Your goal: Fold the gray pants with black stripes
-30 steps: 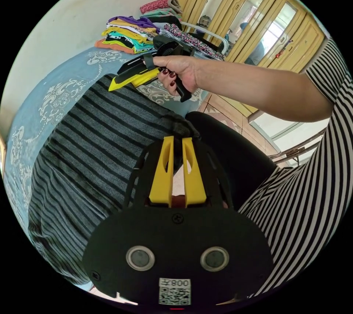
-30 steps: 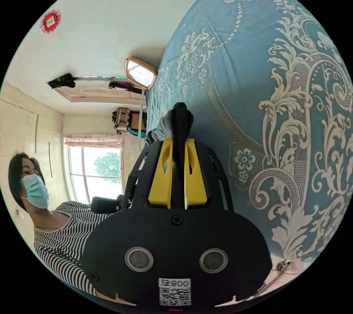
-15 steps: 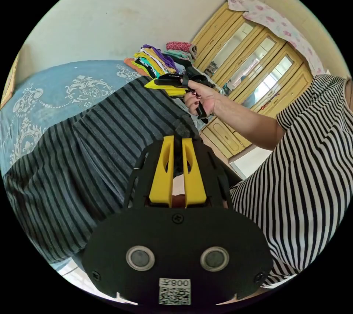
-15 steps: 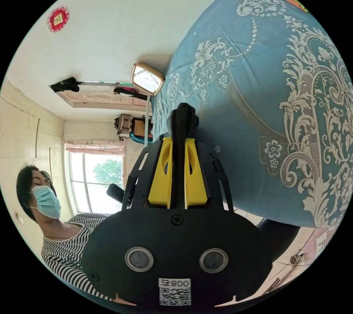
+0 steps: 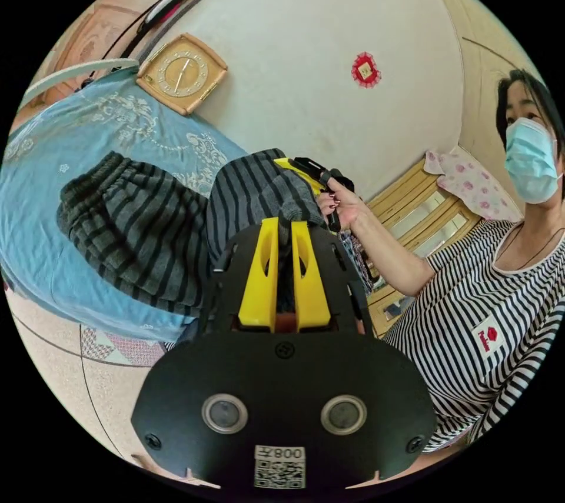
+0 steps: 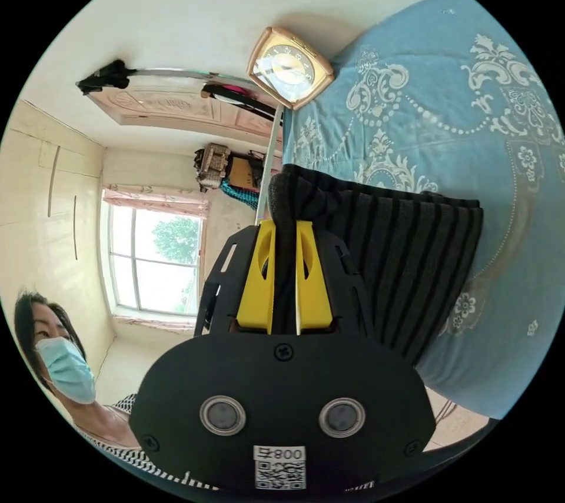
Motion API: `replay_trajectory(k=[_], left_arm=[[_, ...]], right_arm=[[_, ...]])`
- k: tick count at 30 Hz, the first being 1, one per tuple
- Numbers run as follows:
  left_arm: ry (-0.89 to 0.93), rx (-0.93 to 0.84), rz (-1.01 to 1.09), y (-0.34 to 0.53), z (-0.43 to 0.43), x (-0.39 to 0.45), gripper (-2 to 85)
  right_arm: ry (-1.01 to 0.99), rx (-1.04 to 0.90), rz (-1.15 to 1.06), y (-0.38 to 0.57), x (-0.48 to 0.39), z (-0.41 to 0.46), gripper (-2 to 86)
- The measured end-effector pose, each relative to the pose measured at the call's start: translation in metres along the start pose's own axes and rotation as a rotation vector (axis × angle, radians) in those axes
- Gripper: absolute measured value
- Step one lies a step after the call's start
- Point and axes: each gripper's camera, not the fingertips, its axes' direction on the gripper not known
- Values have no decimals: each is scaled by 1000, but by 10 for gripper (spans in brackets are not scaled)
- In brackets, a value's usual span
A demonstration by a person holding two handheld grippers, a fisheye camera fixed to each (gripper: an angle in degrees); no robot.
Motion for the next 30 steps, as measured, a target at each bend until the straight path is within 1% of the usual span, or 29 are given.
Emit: replay_trajectory(k=[2, 4, 7, 11, 17, 20, 24, 26, 28, 30], left_arm=[[-9, 65, -102, 5, -28, -47, 26], [-16, 95, -156, 10, -45, -76, 26], [-29, 125, -223, 16, -67, -118, 26], [-37, 170, -291, 17, -91, -166, 26], [-43, 193, -387, 14, -113, -227, 21], [-29, 215, -417, 13, -118, -246, 20], [-1, 249, -419, 9, -124, -259, 19], [0, 259, -418, 3, -127, -269, 18], [5, 268, -436, 1, -128, -279, 19], [-14, 267, -445, 0, -129, -284, 21]], right_arm=[[57, -26, -17, -7, 1, 46, 61], [89, -66, -12, -15, 7, 100, 62], [115, -102, -4, -22, 18, 160, 63], [128, -119, -23, -30, 28, 223, 47], [183, -172, -57, -47, 60, 315, 25], [173, -184, -129, -48, 72, 337, 17], [123, -204, -326, -25, 81, 354, 5], [166, -239, -412, -16, 86, 376, 3], [273, -283, -500, -18, 96, 419, 2], [393, -327, -524, -25, 108, 461, 2]])
